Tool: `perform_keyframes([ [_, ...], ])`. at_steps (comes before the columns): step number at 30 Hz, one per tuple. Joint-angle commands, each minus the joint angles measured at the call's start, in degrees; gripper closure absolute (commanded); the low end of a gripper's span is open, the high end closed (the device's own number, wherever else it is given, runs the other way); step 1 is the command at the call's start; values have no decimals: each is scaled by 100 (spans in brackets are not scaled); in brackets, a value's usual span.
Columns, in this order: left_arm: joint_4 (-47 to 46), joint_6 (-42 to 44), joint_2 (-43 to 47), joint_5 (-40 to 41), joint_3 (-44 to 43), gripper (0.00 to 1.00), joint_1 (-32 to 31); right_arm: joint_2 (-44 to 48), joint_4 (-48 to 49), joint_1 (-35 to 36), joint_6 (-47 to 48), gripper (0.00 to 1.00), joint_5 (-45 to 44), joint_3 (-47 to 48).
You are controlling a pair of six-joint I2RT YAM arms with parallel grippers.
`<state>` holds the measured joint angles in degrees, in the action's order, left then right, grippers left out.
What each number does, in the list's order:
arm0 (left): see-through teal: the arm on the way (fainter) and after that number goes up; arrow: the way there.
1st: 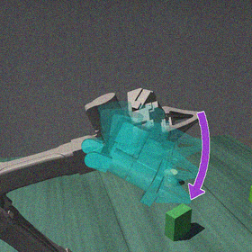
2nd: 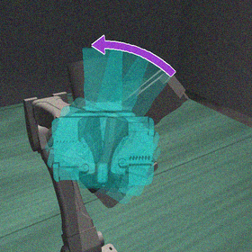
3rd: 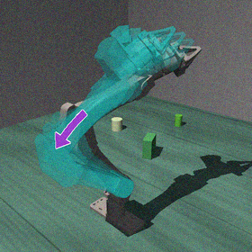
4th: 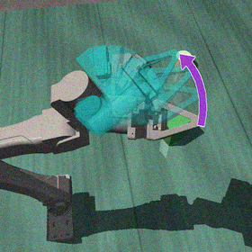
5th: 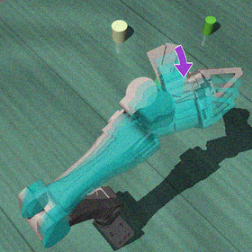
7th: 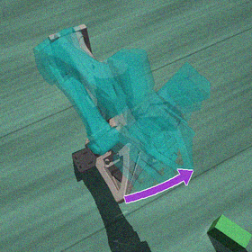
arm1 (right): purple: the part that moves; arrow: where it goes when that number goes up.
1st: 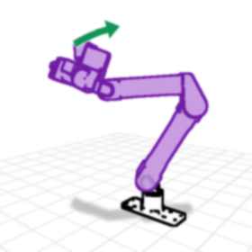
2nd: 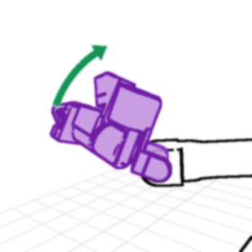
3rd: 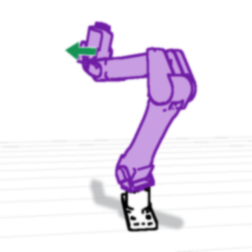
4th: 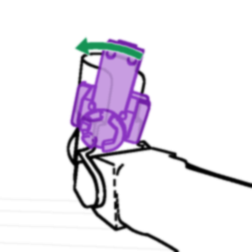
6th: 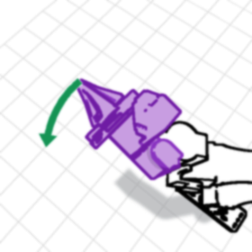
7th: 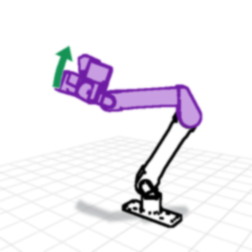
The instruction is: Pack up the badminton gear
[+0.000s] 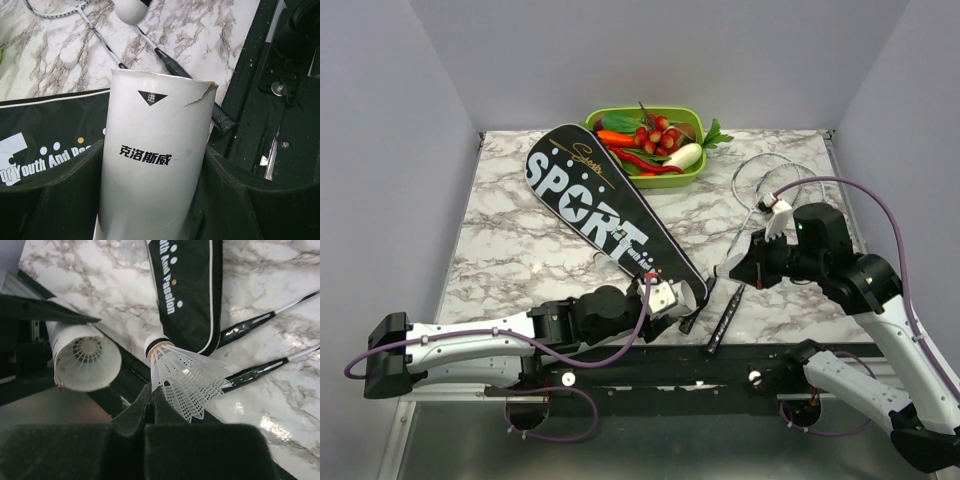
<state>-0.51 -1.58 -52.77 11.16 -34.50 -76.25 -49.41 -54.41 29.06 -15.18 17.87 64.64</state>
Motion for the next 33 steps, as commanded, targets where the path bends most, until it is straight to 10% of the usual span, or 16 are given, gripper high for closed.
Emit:
perform_keyframes([
  [1, -353, -923, -49, 247, 128, 100, -22, 335, -44, 135, -266, 99, 1051, -320],
  [33, -818, -1019, 364, -430, 251, 100, -30, -991, 2742, 2235, -1628, 99, 1008, -1173],
])
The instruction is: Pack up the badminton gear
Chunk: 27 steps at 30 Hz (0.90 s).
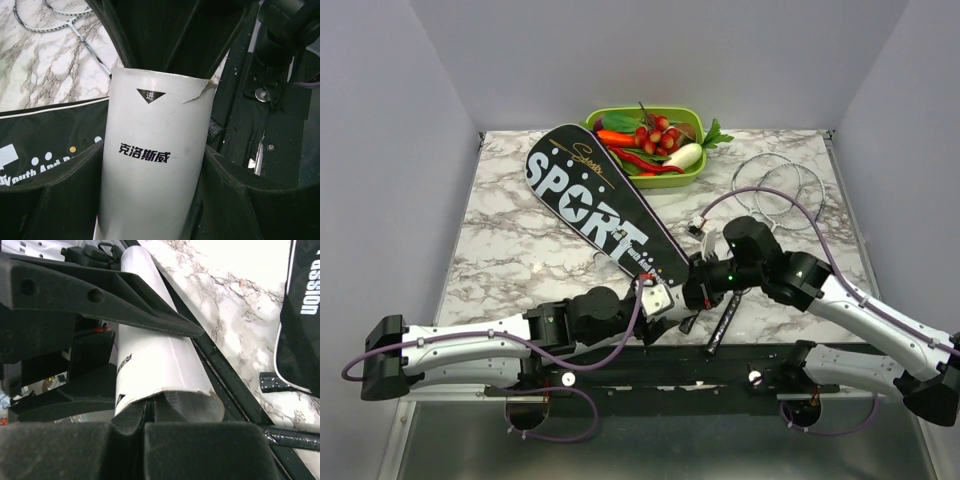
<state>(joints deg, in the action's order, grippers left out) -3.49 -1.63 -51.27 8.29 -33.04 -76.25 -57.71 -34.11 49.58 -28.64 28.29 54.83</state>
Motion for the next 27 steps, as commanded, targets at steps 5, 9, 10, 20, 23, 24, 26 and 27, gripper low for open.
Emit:
perform_keyframes([
  [5, -706, -1129, 319, -223, 131, 100, -30, -407, 1458, 350, -537, 97, 53, -473],
  [9, -812, -1173, 442, -188, 210, 100, -22, -277, 1495, 359, -608, 72, -69, -500],
  [10, -794, -1164, 468, -170, 245, 100, -22, -206, 1329, 359, -590, 67, -252, -482],
  [20, -636, -1164, 872, 154, 544, 100, -22, 1067, -331, 359, -546, 36, -1755, 159],
  [23, -399, -1156, 951, 426, 509, 100, -22, 1297, -1140, 359, -589, 34, -2730, 633],
  [24, -303, -1164, 952, 558, 465, 100, -22, 1332, -1246, 368, -703, 34, -2976, 704],
  [26, 101, -1260, 943, 1179, 281, 100, -22, 1377, -1467, 359, -879, 33, -3557, 819],
  [27, 259, -1313, 934, 1496, 211, 100, -22, 1403, -1493, 359, -1132, 32, -3742, 810],
])
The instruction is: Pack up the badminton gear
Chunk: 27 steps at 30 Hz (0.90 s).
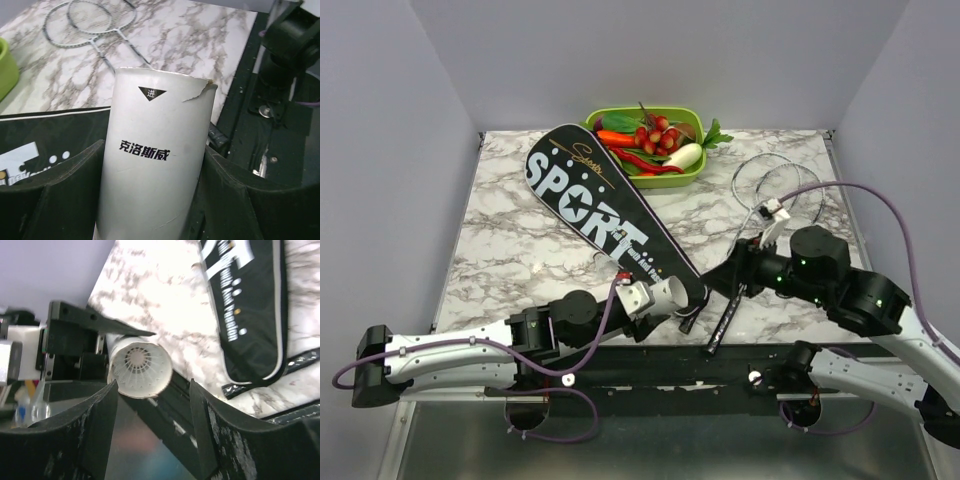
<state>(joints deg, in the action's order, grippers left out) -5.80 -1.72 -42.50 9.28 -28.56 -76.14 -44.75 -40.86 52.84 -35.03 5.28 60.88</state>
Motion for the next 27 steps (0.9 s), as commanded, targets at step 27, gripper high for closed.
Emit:
perform_keyframes([
  [27, 2830, -2166, 1657, 3767, -528, 100, -33, -3943, 4946, 332, -4064, 30, -853, -1018],
])
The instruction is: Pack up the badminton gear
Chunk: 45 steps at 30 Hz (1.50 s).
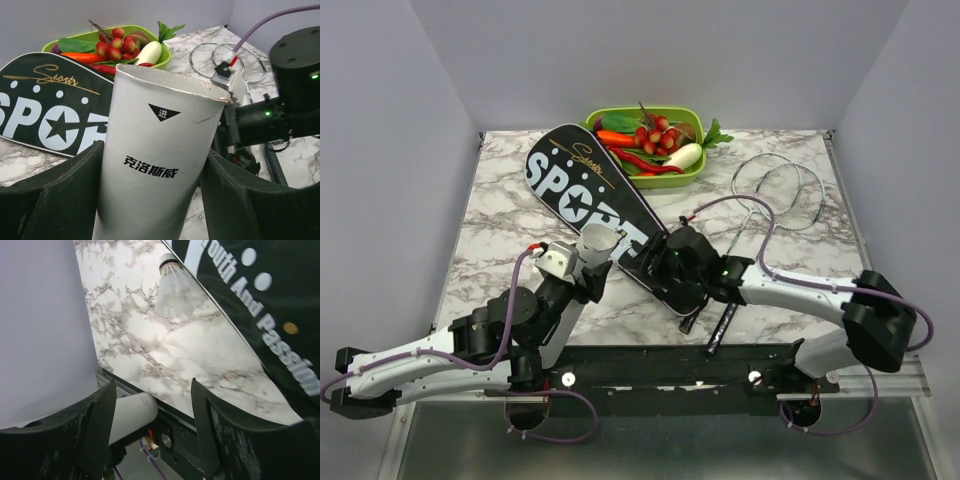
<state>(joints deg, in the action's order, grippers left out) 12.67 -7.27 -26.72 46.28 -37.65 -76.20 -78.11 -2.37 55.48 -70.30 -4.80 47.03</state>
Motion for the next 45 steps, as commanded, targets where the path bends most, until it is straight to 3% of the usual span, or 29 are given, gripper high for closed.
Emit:
perform_keyframes([
  [1, 1009, -1655, 88, 13, 381, 100, -17, -844, 1499, 85, -537, 30, 189, 377],
  [12, 1976, -2015, -228, -93, -243, 100, -17, -2410, 2126, 138, -1151, 33, 216, 1116],
  [34, 2047, -2051, 158, -427, -111, 100, -26, -3193, 1969, 270, -1715, 40, -662, 1414],
  [45, 2091, -2094, 176, -488, -102, 100, -26, -3466, 1969, 138, -1847, 58, -803, 1599],
])
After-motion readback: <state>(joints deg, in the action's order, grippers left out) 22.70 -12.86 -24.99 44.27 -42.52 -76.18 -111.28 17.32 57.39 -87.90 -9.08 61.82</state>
